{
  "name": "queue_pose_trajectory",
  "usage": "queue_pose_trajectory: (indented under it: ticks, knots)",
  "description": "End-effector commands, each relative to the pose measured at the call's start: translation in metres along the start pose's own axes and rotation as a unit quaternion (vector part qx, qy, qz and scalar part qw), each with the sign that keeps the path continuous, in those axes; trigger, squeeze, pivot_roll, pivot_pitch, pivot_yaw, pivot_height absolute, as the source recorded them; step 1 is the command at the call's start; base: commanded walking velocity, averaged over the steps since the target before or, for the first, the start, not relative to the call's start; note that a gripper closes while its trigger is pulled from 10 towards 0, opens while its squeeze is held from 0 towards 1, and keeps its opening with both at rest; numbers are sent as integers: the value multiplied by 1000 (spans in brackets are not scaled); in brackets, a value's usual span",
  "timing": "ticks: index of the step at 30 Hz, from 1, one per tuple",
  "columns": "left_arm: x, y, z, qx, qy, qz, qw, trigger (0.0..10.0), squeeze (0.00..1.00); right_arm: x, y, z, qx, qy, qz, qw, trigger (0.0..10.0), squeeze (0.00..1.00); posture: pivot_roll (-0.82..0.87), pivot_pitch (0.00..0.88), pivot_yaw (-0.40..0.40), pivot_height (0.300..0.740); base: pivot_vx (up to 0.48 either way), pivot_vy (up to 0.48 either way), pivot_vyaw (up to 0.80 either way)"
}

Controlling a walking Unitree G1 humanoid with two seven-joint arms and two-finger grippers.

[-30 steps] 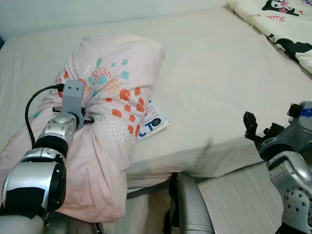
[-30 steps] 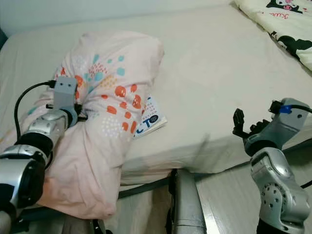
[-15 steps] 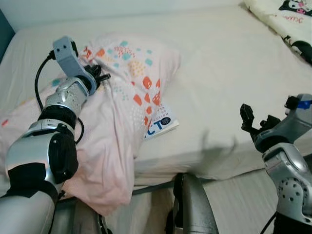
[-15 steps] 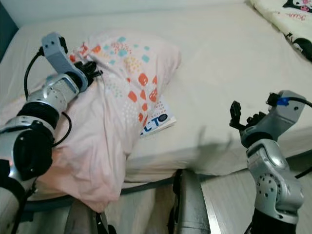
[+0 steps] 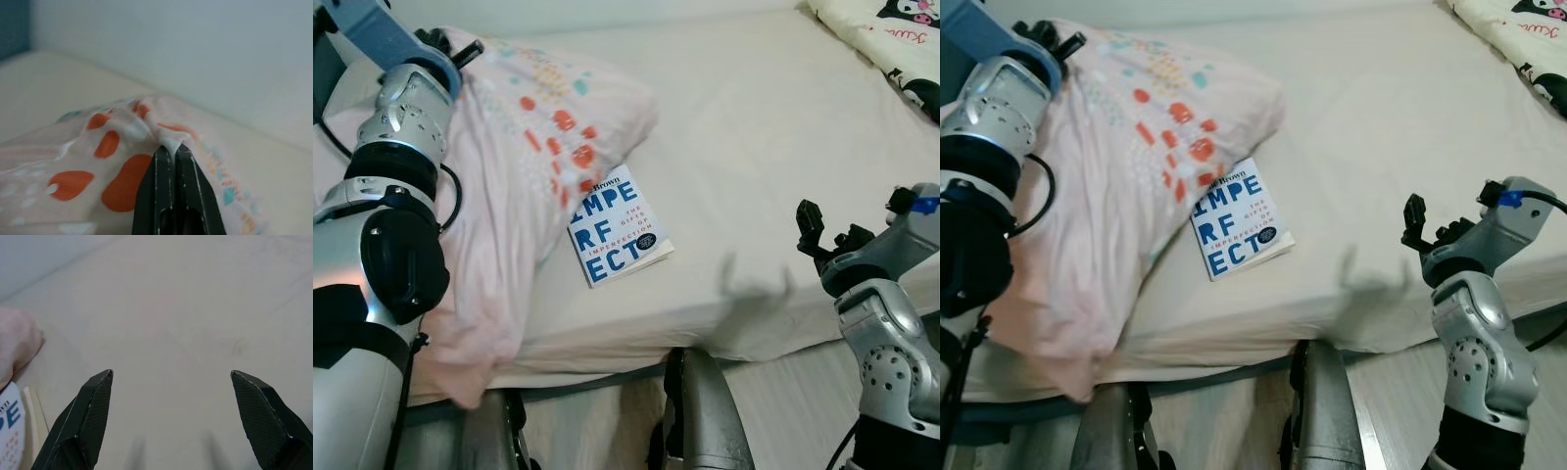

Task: Clean up the room

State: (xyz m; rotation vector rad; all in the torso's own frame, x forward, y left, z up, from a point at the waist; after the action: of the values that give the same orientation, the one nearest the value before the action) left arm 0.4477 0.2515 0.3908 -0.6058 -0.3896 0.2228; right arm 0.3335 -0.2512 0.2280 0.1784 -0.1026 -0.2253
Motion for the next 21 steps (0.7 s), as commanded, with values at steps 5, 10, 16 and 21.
queue_pose_trajectory:
  ticks: [5, 10, 16, 21]
  knots:
    - [-3, 7, 95, 27, -171, 68, 983, 0, 0, 3, 3, -2, 1, -2, 4, 1000, 10000, 0, -115, 192, 21, 535, 0, 0, 0]
    - [-10, 6, 125, 48, -231, 93, 967, 0, 0, 5, 7, -3, 3, -3, 9, 1000, 10000, 0, -109, 189, 17, 535, 0, 0, 0]
    - [-13, 11, 130, 102, -249, 118, 956, 0, 0, 4, 13, -8, 9, 1, 17, 1000, 10000, 0, -100, 198, 20, 535, 0, 0, 0]
    - [-1, 5, 71, 146, -144, 47, 978, 10000, 0, 3, 13, -11, 10, 5, 18, 1000, 10000, 0, -100, 205, 20, 535, 0, 0, 0]
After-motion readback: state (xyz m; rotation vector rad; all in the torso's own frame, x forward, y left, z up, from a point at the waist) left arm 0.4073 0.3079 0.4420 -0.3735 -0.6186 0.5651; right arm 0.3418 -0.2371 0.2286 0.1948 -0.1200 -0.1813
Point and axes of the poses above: a point about 5 cm out from each wrist's last joint towards the gripper, its own x axis pointing out of the wrist towards the gripper, its own z axis along the axis of the wrist's last joint, y = z × x, the point moved 4 cm from there along x, pointing out of the wrist towards the gripper, and after that the axes turned 11 degrees about -x, right-handed, at the moved point
